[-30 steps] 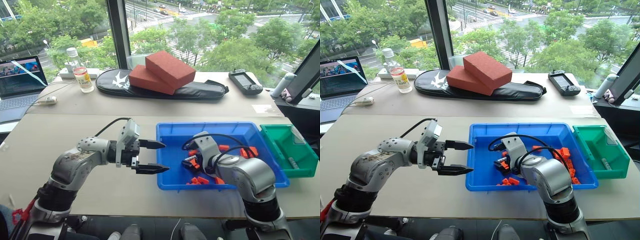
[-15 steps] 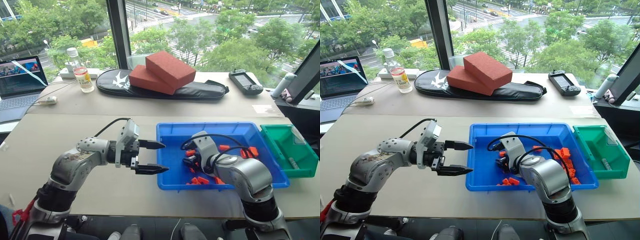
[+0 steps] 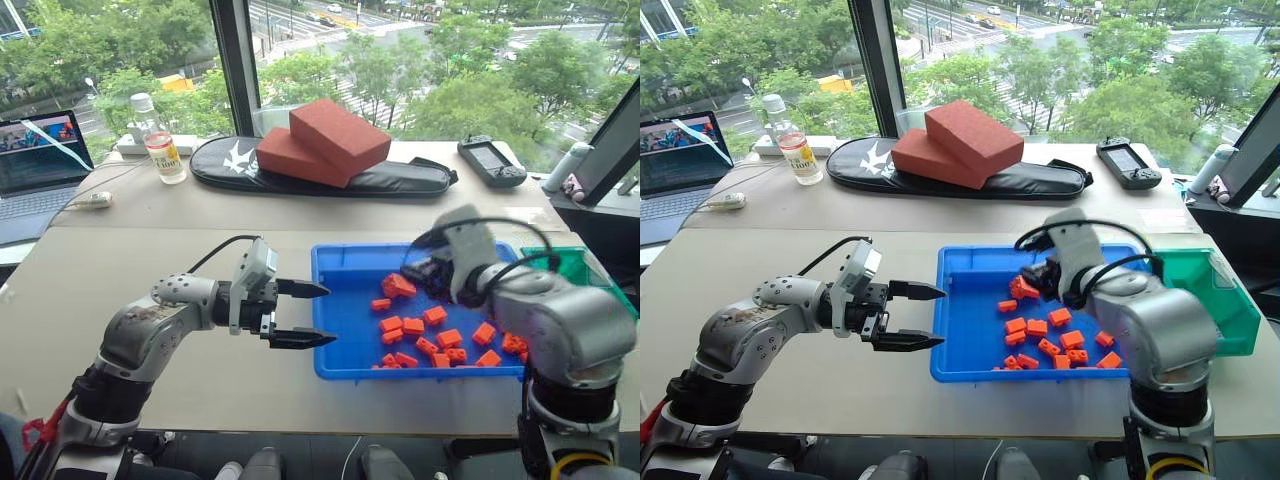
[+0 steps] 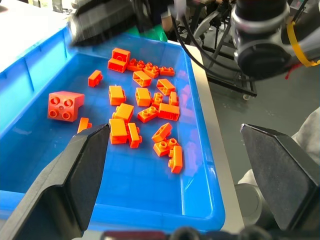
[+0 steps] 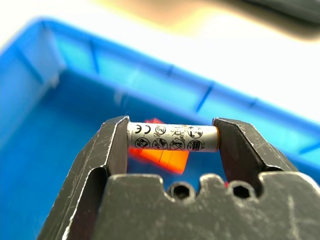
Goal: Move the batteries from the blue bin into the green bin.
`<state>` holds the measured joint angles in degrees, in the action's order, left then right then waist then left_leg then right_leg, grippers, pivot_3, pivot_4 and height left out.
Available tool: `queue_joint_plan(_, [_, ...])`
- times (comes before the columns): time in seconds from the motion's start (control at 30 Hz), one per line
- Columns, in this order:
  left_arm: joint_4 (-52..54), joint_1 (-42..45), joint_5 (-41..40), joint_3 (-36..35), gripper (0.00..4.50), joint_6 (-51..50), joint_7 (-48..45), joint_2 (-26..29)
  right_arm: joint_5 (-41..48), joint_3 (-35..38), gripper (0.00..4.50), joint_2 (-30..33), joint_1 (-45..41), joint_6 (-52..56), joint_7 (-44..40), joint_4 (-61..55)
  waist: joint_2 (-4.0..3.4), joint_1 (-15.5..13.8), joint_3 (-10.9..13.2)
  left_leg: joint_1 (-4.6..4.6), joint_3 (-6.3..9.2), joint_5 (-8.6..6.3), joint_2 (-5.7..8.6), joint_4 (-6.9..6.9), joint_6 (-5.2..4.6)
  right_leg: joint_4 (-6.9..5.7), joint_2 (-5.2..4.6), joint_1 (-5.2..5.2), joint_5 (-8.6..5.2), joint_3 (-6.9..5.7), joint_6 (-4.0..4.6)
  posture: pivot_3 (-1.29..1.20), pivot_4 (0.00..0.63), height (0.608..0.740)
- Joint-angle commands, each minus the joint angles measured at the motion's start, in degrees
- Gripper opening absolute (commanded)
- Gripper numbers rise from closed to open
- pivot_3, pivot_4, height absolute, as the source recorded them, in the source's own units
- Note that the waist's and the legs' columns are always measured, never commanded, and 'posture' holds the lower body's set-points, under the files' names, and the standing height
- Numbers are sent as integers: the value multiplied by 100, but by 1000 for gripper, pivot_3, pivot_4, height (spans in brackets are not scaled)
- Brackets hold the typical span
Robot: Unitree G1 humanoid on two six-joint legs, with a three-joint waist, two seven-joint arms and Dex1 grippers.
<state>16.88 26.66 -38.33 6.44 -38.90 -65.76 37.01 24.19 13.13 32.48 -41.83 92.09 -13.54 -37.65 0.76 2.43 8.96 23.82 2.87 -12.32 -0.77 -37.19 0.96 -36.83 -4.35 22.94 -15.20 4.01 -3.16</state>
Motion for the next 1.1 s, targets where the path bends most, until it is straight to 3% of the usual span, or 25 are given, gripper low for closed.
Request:
queue_joint_plan(0.03, [49, 45, 2, -64, 4500, 72, -43, 45, -273, 701, 2511, 651, 136, 41, 96, 150, 3, -46, 2, 1, 2, 0, 1, 4, 0, 4, -1, -1, 0, -2, 0, 0, 150, 740])
queue_joint_plan(0.17, [26, 79, 1, -49, 4500, 74, -75, 52, -1324, 845, 2511, 1284, 732, -881, 900, 845, 5, -79, 3, 13, -6, 0, 8, 4, 0, 13, -9, 1, 0, 2, 0, 0, 150, 740])
queue_joint_plan(0.4, [15, 121, 1, -50, 4500, 69, -67, 56, -1947, 1476, 2511, 992, 1185, -1663, 1357, 1279, 2, 15, 4, 22, -14, 3, 1, 5, 3, -2, -1, 27, 0, 13, 1, 0, 150, 740])
queue_joint_plan(0.8, [37, 149, 3, -17, 4500, 52, -6, 13, -2126, 1610, 2511, 767, 1408, -1812, 1285, 1369, -1, -2, 6, 24, -14, 6, 6, 1, 4, -3, -6, 21, 0, 14, 1, 0, 150, 740])
queue_joint_plan(0.83, [40, 153, 4, -14, 4500, 54, -2, 6, -2136, 1640, 3514, 747, 1386, -1832, 1285, 1367, -1, -2, 6, 24, -14, 6, 6, 1, 4, -3, -5, 21, 0, 14, 1, 0, 150, 740])
queue_joint_plan(0.87, [45, 156, -2, -15, 4500, 48, 2, 1, -2134, 1688, 3600, 704, 1340, -1858, 1284, 1362, -1, -3, 6, 24, -14, 6, 6, 1, 4, -3, -5, 21, 0, 14, 1, 0, 150, 740])
queue_joint_plan(0.93, [48, 167, -5, -12, 4500, 40, 9, -14, -2140, 1732, 4327, 669, 1271, -1876, 1275, 1371, -1, 1, 6, 24, -14, 6, 6, 1, 4, -3, -5, 21, 0, 14, 1, 0, 150, 740])
queue_joint_plan(1.1, [35, 183, 11, -2, 4500, 42, 13, -35, -2016, 1892, 4482, 606, 1137, -2237, 1153, 1434, -1, 2, 6, 23, -14, 6, 5, 1, 4, -4, -5, 21, 0, 14, 1, 0, 150, 740])
